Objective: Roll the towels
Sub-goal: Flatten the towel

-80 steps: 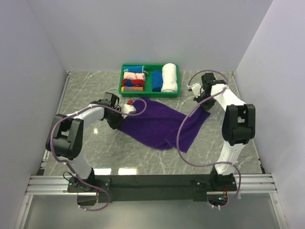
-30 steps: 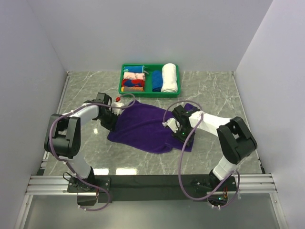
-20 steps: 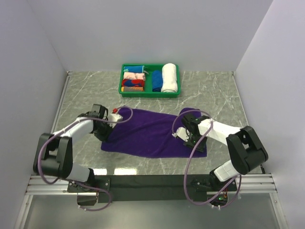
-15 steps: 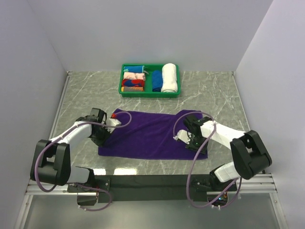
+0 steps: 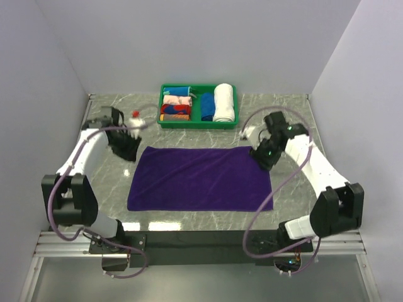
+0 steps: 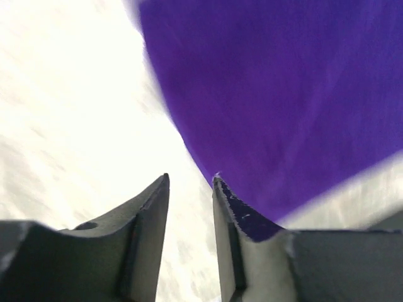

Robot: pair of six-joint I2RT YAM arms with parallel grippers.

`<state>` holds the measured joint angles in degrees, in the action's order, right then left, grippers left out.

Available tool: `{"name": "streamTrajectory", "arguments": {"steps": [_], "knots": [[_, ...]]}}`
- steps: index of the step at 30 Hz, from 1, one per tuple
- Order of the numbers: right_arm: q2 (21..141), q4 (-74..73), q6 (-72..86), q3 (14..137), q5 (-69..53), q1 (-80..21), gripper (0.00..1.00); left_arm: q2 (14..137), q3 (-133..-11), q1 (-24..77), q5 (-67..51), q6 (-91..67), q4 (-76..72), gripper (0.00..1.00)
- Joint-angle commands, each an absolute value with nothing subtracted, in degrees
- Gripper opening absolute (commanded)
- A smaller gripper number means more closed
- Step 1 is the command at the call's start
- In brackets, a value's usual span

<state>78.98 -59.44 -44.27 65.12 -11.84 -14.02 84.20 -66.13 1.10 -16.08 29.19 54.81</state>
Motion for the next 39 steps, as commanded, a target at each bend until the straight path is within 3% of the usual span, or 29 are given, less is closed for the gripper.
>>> {"name": "streamTrajectory", "arguments": {"steps": [1, 14, 28, 39], "knots": [[85.7, -58.2, -35.4, 73.1, -17.9, -9.8, 0.50, 88.9, -74.3, -2.7, -25.2, 24.7, 49.6, 0.40], [107.7, -54.0, -18.4, 90.7, -17.6, -1.8, 0.51, 110.3, -85.7, -4.0, -24.4, 13.2, 39.1, 0.47], [119.9, -54.3, -16.3, 96.0, -18.8, 1.1, 0.60, 113.6, -82.8, -3.8, -32.4, 13.1, 38.8, 0.48], [123.4, -53.4, -15.3, 95.3, -22.4, 2.2, 0.55, 116.5, -82.1, -3.5, -32.7, 11.1, 37.5, 0.45]]}}
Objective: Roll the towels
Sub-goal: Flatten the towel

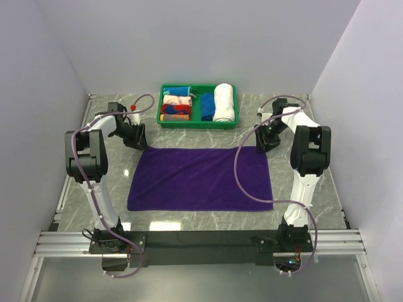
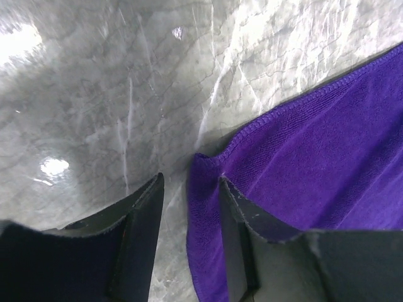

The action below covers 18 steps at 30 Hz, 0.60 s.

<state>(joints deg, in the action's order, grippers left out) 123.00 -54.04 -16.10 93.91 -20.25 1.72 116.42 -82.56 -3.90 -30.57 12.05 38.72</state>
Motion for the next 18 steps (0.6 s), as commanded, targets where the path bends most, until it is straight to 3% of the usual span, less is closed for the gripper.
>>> {"name": "streamTrajectory", "arguments": {"steps": [1, 12, 18], "knots": [[123.4, -53.2, -15.2, 95.2, -23.3, 2.5, 0.55, 116.4, -82.0, -3.5, -32.7, 10.9, 37.4, 0.45], [125.0, -53.7, -12.2, 100.0, -24.4, 5.8, 0.63, 117.2, -83.2, -3.5, -32.3, 9.6, 36.9, 0.45], [125.8, -52.8, -11.9, 98.5, -24.6, 5.4, 0.55, 117.5, -83.8, -3.4, -32.3, 9.2, 36.8, 0.45]]}}
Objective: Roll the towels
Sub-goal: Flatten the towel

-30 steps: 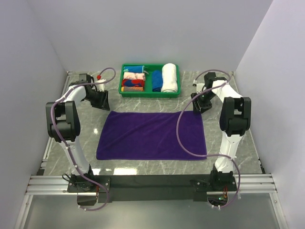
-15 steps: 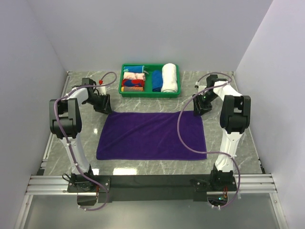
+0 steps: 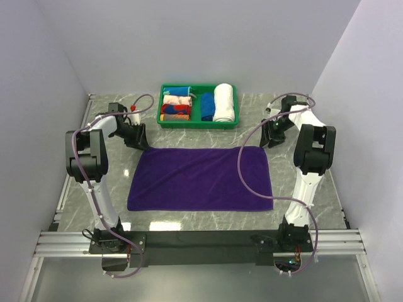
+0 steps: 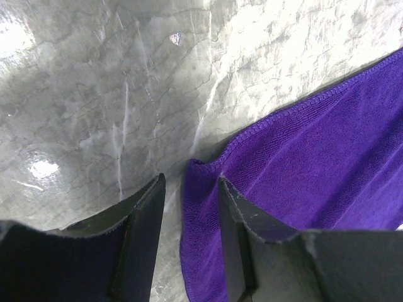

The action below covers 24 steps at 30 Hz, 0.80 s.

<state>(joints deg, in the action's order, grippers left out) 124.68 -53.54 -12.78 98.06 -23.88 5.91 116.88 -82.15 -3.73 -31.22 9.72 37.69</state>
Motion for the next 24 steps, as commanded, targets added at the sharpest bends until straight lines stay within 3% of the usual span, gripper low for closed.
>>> {"name": "streamTrajectory", "arguments": {"steps": [1, 7, 15, 16, 20, 24], "knots": [[125.5, -52.4, -11.8, 97.3, -24.2, 5.1, 0.55, 117.5, -83.7, -3.4, -32.3, 9.1, 36.7, 0.44], [123.8, -47.8, -10.6, 92.4, -17.1, 3.2, 0.50, 117.7, -82.9, -3.3, -31.9, 8.9, 36.1, 0.44], [123.2, -45.5, -10.5, 88.9, -11.9, 0.4, 0.34, 117.4, -82.5, -3.0, -31.0, 8.0, 35.4, 0.42], [123.0, -45.5, -10.5, 88.6, -12.2, 0.4, 0.31, 117.4, -82.4, -2.9, -30.5, 7.7, 35.2, 0.41], [123.8, -46.7, -10.5, 89.6, -14.2, 0.3, 0.00, 117.7, -81.7, -1.6, -28.2, 7.9, 34.6, 0.33], [122.5, -46.4, -10.8, 89.6, -15.1, 0.3, 0.00, 115.8, -81.0, -1.4, -27.6, 7.9, 33.8, 0.21]]}}
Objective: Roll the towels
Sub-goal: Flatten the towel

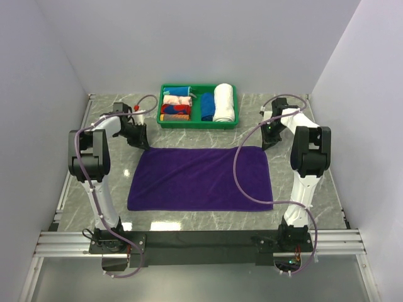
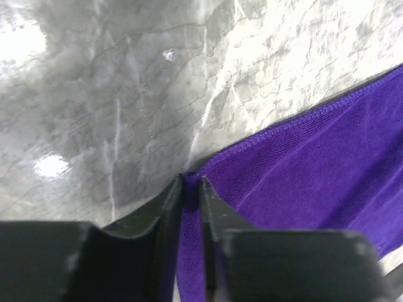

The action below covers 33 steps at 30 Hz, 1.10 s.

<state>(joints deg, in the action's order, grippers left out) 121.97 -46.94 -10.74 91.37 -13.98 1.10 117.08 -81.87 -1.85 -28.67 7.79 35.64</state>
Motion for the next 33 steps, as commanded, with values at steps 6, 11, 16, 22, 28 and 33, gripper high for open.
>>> {"name": "streamTrajectory", "arguments": {"steps": [6, 11, 16, 22, 28, 33], "knots": [[119.2, -46.6, -11.6, 90.2, -14.4, 0.4, 0.00, 107.5, -77.5, -1.4, -25.1, 8.3, 29.8, 0.01], [116.7, -48.0, -12.6, 91.1, -15.0, 0.4, 0.00, 100.5, -72.8, -0.5, -26.6, 10.6, 29.2, 0.01], [115.5, -49.2, -13.3, 91.6, -16.5, 0.4, 0.00, 91.8, -64.1, 5.4, -24.1, 15.3, 28.3, 0.01], [114.5, -50.4, -14.1, 91.3, -17.0, 0.4, 0.00, 85.6, -54.7, 19.6, -23.6, 16.6, 29.3, 0.20], [114.0, -51.9, -15.2, 91.4, -17.2, 0.4, 0.00, 76.3, -51.8, 26.3, -25.9, 20.7, 35.3, 0.51], [113.8, -52.5, -15.6, 91.3, -18.0, 0.4, 0.00, 76.9, -56.2, 22.7, -24.8, 23.7, 37.9, 0.52]]}}
